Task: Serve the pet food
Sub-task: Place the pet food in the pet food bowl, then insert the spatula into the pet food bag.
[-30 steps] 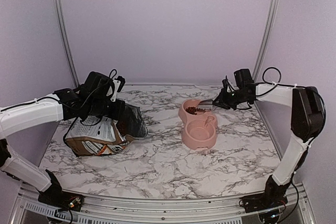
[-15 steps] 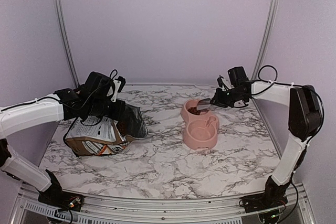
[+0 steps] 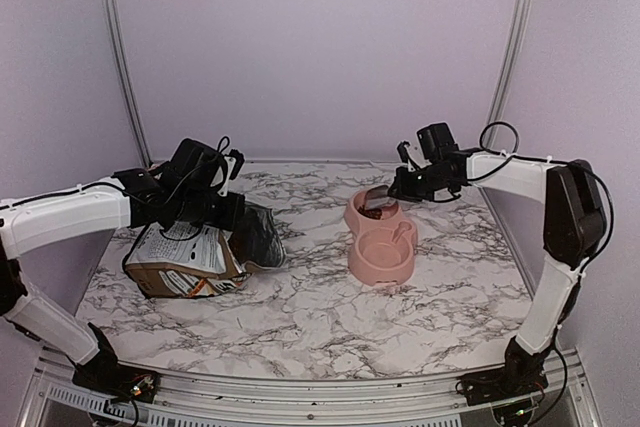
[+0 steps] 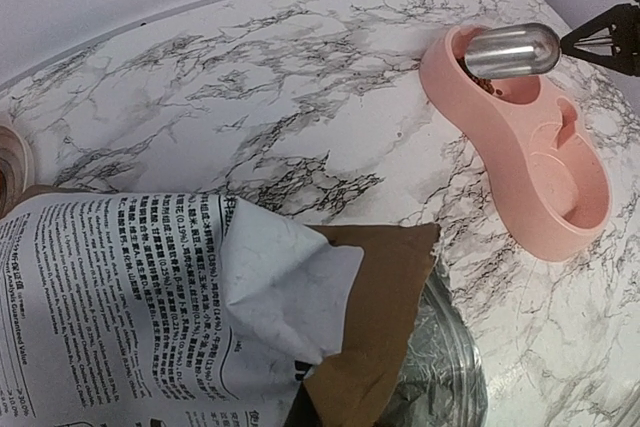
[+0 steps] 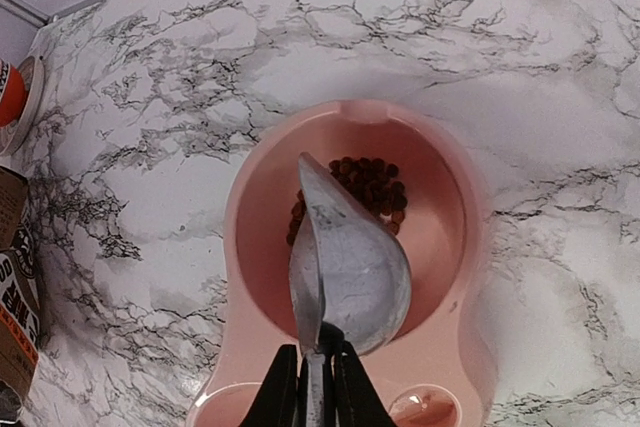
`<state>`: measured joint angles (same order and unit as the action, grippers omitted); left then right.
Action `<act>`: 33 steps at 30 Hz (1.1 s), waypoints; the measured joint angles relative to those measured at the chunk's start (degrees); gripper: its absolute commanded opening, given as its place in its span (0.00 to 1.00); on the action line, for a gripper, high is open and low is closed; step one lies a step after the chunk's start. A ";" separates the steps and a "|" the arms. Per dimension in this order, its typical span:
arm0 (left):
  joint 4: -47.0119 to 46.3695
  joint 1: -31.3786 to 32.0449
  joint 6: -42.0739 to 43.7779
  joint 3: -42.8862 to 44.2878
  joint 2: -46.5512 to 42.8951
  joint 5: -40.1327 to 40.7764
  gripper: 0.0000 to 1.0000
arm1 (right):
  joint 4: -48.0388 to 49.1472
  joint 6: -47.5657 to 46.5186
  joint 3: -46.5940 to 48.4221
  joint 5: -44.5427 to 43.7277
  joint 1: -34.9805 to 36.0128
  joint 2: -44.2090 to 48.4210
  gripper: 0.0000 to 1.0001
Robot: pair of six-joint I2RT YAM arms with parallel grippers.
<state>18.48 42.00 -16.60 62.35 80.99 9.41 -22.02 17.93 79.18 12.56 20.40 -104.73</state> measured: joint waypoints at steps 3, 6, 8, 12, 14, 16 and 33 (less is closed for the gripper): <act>0.66 0.00 -1.07 0.72 0.52 -0.17 0.00 | 0.00 -0.04 0.24 -0.20 0.24 -0.07 0.00; 1.22 0.00 -1.77 1.25 0.96 -0.39 0.00 | -0.17 -0.07 1.42 -0.26 0.24 -0.15 0.00; 1.51 0.00 -2.16 1.57 1.27 -0.42 0.00 | -0.07 -0.07 2.32 -0.33 0.26 -0.15 0.00; 2.23 0.00 -2.54 2.56 2.45 -0.70 0.00 | -0.13 -0.26 3.50 -0.33 0.26 -0.15 0.00; 2.34 0.00 -2.54 2.78 3.04 -0.96 0.00 | 0.02 -0.28 3.52 -0.33 0.26 -0.15 0.00; 2.38 0.02 -2.54 3.10 3.72 -1.27 0.00 | -0.04 -0.28 3.52 -0.31 0.26 -0.15 0.00; 2.84 0.04 -0.46 4.39 5.90 -2.19 0.00 | -0.50 2.47 3.91 2.89 0.26 0.48 0.00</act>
<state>21.32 42.04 -17.06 66.74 86.89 7.22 -22.52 20.40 83.09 15.44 20.67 -104.25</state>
